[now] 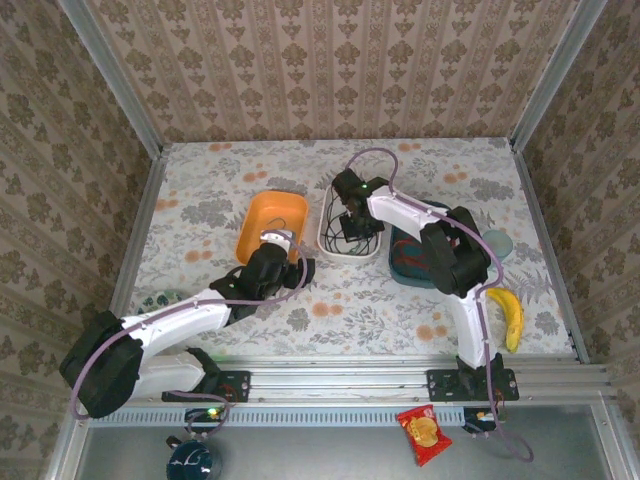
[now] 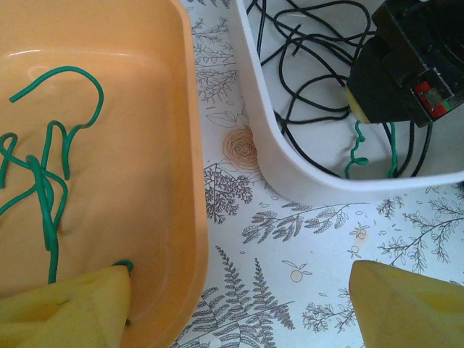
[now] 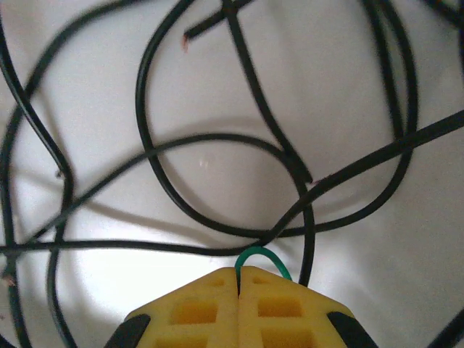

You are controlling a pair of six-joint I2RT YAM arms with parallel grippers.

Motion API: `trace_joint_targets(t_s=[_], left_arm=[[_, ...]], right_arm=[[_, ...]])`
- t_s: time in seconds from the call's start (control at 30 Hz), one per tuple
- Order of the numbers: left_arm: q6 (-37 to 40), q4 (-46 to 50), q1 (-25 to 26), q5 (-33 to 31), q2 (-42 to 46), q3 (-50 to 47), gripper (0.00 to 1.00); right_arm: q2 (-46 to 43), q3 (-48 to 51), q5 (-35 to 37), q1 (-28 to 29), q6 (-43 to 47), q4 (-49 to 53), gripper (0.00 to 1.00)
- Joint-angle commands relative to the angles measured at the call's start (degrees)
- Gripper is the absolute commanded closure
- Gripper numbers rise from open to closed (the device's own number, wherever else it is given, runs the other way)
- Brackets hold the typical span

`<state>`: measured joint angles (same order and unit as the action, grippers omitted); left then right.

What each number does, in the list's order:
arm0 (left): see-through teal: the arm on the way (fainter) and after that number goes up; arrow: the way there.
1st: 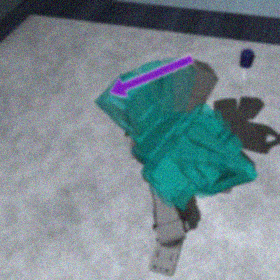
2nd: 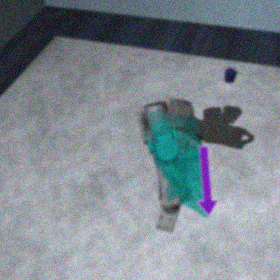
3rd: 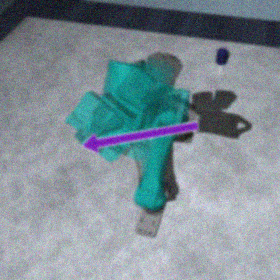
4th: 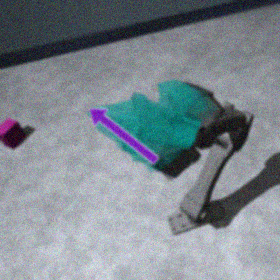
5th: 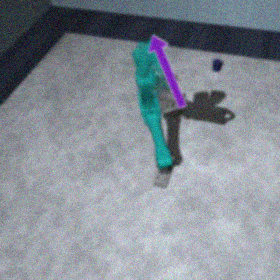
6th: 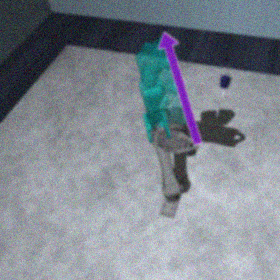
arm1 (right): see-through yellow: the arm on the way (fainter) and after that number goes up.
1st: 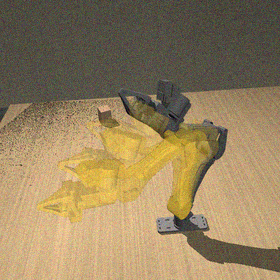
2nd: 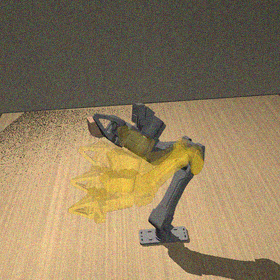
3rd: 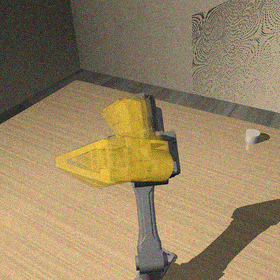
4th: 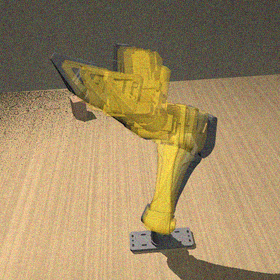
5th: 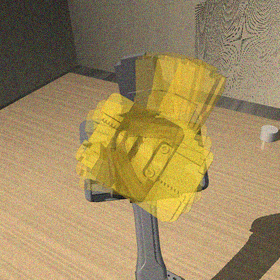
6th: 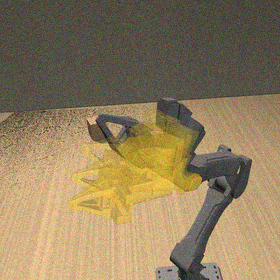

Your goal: Untangle the cables

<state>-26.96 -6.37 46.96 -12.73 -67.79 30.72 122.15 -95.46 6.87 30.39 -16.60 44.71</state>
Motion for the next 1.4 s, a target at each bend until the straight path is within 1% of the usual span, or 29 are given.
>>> trace_joint_targets(t_s=[0.0, 0.17, 0.33, 0.43, 0.5, 0.63, 0.67, 0.73, 0.8, 0.9, 1.0, 1.1, 1.17, 1.37], left_arm=[[1.37, 0.72, 0.41, -0.12, 0.28, 1.98, 0.21], [1.99, -0.2, 0.41, 2.18, 1.05, 1.89, 0.21], [3.66, -0.92, 0.37, 5.07, 2.67, 1.71, 0.21], [2.6, -2.36, -0.34, 5.33, 4.82, 0.48, 0.21], [1.81, -4.83, -1.29, 9.27, 6.2, -0.28, 0.21], [-0.07, -10.97, -3.45, 20.94, 7.58, -0.74, 0.21], [-0.95, -12.34, -4.23, 24.19, 7.57, -0.6, 0.21], [-2.73, -14.55, -5.3, 28.51, 7.2, -0.16, 0.21], [-4.41, -17.2, -5.97, 31.01, 6.59, 0.13, 0.21], [-6.0, -22.88, -6.14, 32.48, 5.3, -0.31, 0.24], [-8.41, -28.35, -6.69, 34.45, 2.98, -0.49, 0.29], [-9.7, -31.89, -6.63, 38.69, -0.53, 1.1, 0.33], [-10.59, -33.88, -6.53, 41.39, -2.63, 1.99, 0.34], [-12.38, -37.17, -6.03, 45.71, -7.24, 3.81, 0.43]], right_arm=[[-7.08, 2.71, -0.28, -0.3, -0.57, -3.38, 1.0], [-14.08, 7.48, -6.16, -3.16, -4.02, -7.68, 1.0], [-17.82, 10.38, -10.4, -4.44, -5.66, -9.76, 1.0], [-21.18, 13.55, -13.93, -4.91, -6.85, -13.61, 1.0], [-23.79, 16.08, -17.43, -4.9, -6.69, -18.52, 1.0], [-29.61, 22.72, -26.3, -4.9, -7.19, -28.73, 1.0], [-31.17, 25.16, -28.16, -4.9, -7.49, -32.2, 1.0], [-34.02, 29.11, -30.59, -4.9, -8.07, -38.07, 1.0], [-36.38, 32.34, -32.63, -4.9, -9.08, -42.61, 1.0], [-38.94, 35.13, -35.25, -4.73, -10.28, -46.23, 1.0], [-41.31, 36.99, -36.14, -4.3, -10.13, -47.69, 1.0], [-42.06, 37.95, -35.34, -4.04, -9.49, -47.52, 1.0], [-44.35, 37.91, -34.65, -3.94, -8.92, -46.68, 1.0], [-44.89, 37.29, -33.59, -3.59, -8.55, -45.68, 1.0]])
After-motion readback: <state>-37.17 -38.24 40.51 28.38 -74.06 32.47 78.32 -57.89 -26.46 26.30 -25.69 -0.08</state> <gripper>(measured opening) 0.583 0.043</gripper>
